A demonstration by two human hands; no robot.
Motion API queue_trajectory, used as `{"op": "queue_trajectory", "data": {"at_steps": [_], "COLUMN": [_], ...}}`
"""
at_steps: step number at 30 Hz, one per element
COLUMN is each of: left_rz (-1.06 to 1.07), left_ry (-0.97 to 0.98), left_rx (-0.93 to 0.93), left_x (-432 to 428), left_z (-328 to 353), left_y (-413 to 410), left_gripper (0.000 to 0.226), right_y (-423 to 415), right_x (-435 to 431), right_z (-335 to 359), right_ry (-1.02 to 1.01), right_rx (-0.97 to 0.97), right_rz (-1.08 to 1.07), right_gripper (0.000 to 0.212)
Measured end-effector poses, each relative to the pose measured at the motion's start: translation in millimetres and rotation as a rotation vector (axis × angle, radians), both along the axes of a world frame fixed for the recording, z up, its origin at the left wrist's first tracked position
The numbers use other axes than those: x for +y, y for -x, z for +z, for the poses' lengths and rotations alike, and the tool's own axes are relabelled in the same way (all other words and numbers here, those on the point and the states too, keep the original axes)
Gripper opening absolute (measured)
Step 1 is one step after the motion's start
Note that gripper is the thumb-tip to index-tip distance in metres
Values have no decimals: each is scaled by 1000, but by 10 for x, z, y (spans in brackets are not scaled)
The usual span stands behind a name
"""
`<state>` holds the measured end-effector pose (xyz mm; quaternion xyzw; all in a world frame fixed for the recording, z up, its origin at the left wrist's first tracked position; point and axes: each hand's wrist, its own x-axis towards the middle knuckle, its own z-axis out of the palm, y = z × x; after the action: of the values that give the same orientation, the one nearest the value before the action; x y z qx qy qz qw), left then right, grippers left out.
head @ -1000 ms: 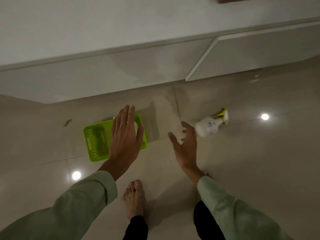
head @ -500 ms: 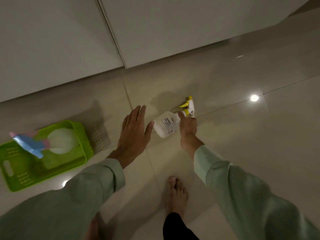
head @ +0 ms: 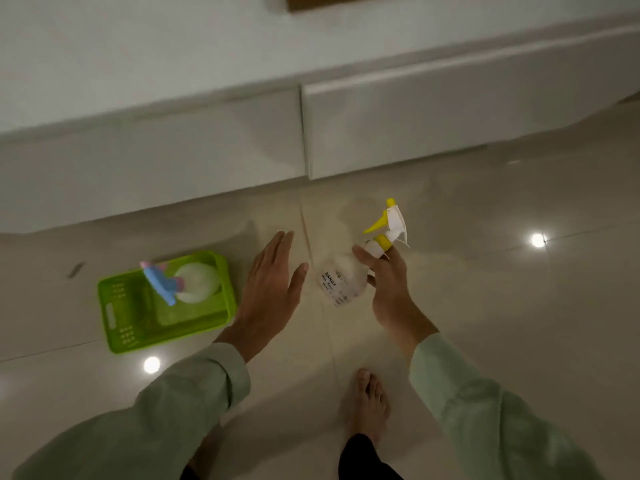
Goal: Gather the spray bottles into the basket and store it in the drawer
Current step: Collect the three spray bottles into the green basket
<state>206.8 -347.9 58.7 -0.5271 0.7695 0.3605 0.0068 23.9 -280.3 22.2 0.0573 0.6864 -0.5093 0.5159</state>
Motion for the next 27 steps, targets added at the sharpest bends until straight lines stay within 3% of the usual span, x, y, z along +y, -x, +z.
{"op": "queue_trajectory", "data": {"at_steps": [6,15,21,27], "left_rz": [124,258,314,274], "left_ry": [61,107,66,-19], "left_rx": [108,97,61,43], "left_x": [-337,-896,-1040,-944], "left_z": [805,1204,939,345], "left_y": [-932,-2733,-3595,-3797], "left_gripper": [55,53,53,53], "right_y": [-957,-2757,-3822,-4213], "right_x": [-401,-979,-1104,-1105], "right_z": [992,1496,1066,173], "right_ry": [118,271,203,39], "right_rx": [159,391,609,770], "right_rz": [172,297,506,703], "right_gripper": [32,36,34,24]}}
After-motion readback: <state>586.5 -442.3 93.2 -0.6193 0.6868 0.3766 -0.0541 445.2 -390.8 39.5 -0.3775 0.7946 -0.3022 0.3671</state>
